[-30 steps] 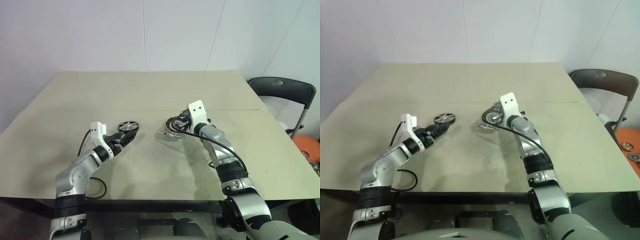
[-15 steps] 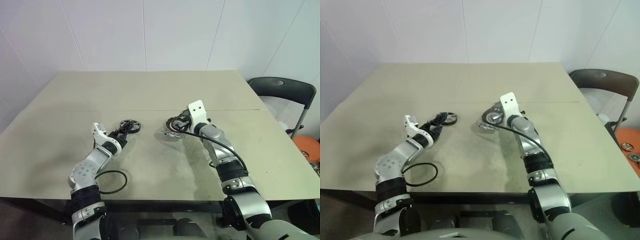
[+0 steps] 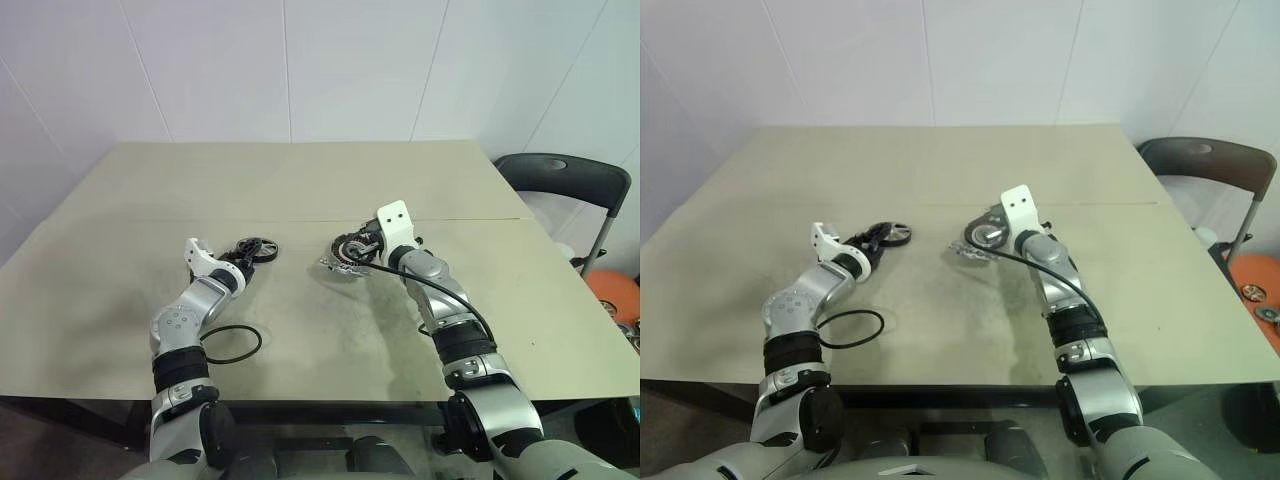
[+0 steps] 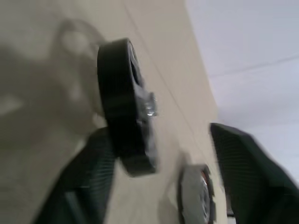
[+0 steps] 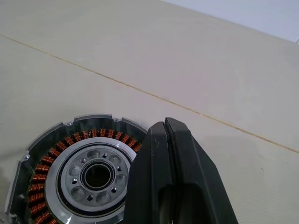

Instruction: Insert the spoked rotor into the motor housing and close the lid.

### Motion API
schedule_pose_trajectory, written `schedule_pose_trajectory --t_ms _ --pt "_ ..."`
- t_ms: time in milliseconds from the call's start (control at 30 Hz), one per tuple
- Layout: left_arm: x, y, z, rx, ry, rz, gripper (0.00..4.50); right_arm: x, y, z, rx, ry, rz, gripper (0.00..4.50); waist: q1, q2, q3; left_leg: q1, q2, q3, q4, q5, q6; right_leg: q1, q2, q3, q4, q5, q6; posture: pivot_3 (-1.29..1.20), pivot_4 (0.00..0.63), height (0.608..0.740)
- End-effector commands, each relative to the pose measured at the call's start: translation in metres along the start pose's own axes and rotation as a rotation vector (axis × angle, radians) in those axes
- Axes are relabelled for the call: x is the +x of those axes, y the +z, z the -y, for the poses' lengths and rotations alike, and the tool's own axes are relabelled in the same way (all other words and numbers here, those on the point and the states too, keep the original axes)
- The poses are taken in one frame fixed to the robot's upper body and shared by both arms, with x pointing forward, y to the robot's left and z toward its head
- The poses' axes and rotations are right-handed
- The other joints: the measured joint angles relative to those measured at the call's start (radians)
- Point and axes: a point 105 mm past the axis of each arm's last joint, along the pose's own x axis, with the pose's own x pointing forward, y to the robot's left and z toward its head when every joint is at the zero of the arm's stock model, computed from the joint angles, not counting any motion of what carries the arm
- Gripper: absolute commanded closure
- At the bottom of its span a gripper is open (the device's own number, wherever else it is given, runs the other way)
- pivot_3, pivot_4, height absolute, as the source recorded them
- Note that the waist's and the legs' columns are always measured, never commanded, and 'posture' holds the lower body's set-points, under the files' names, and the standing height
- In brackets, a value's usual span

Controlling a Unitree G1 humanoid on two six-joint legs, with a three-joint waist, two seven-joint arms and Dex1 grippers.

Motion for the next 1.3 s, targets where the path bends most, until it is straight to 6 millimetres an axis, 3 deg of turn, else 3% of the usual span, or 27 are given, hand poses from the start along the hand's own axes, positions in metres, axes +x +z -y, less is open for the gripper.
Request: schedule_pose_trajectory --t_ms 33,133,167,333,533,633,767,1067,1300 --pt "0.001 0.007 0.007 -0.01 -0.008 0.026 2.89 -0.001 0.018 0.003 -0.014 -0.012 0.064 4.5 0.0 0.0 0.0 0.0 0.0 0.0 0.0 0.0 0.0 0.0 0.0 0.0 0.0 0.0 0.0 0.0 0.0 0.74" --pt "0.002 0.003 0.007 -0.011 -0.01 0.013 3.91 -0.001 0.018 0.003 -0.014 -0.011 0.063 4.5 0.001 0.0 0.0 0.0 0.0 0.0 0.0 0.0 0.0 0.0 0.0 0.0 0.0 0.0 0.0 0.0 0.0 0.74" --pt "0.002 0.002 0.008 -0.013 -0.011 0.01 4.04 -0.001 0.018 0.002 -0.013 -0.009 0.063 4.5 0.0 0.0 0.0 0.0 0.0 0.0 0.0 0.0 0.0 0.0 0.0 0.0 0.0 0.0 0.0 0.0 0.0 0.74" --pt "0.002 0.005 0.014 -0.014 -0.05 0.028 4.04 -0.002 0.021 -0.004 0.02 0.039 0.069 4.5 0.001 0.0 0.0 0.0 0.0 0.0 0.0 0.0 0.0 0.0 0.0 0.0 0.0 0.0 0.0 0.0 0.0 0.74" --pt "-0.001 0.013 0.048 0.035 -0.223 0.063 4.04 -0.006 0.019 -0.003 0.014 0.102 0.019 4.5 0.001 -0.001 0.0 -0.001 0.0 0.0 -0.001 0.0 0.0 0.0 0.0 0.0 -0.001 0.0 0.0 0.0 0.0 0.74" --pt "0.0 0.014 0.053 0.04 -0.245 0.065 4.08 -0.008 0.026 0.002 0.011 0.095 0.029 3.93 0.001 -0.001 0.0 -0.001 0.0 0.0 -0.001 0.0 0.0 0.0 0.0 0.0 -0.001 0.0 0.0 0.0 0.0 0.74" --pt "0.0 0.013 0.054 0.045 -0.255 0.061 4.08 -0.012 0.026 -0.003 -0.02 0.153 0.015 2.61 -0.001 -0.001 0.0 -0.001 0.0 0.0 -0.001 0.0 0.0 -0.001 0.0 0.0 -0.001 0.0 0.0 0.0 0.0 0.74" --pt "0.003 0.006 0.056 0.054 -0.276 0.032 4.08 -0.03 0.028 0.0 -0.077 0.264 0.025 2.61 0.003 -0.001 0.001 -0.001 0.0 0.0 -0.002 0.0 0.0 -0.001 0.0 0.0 -0.002 0.0 0.0 0.0 0.0 0.74" --pt "0.004 0.004 0.057 0.053 -0.28 0.025 4.08 -0.043 0.017 0.003 -0.191 0.338 -0.045 2.61 0.0 -0.002 0.002 -0.001 0.0 0.001 -0.002 0.0 0.0 -0.001 0.0 0.0 -0.002 0.0 0.001 0.0 0.0 0.74"
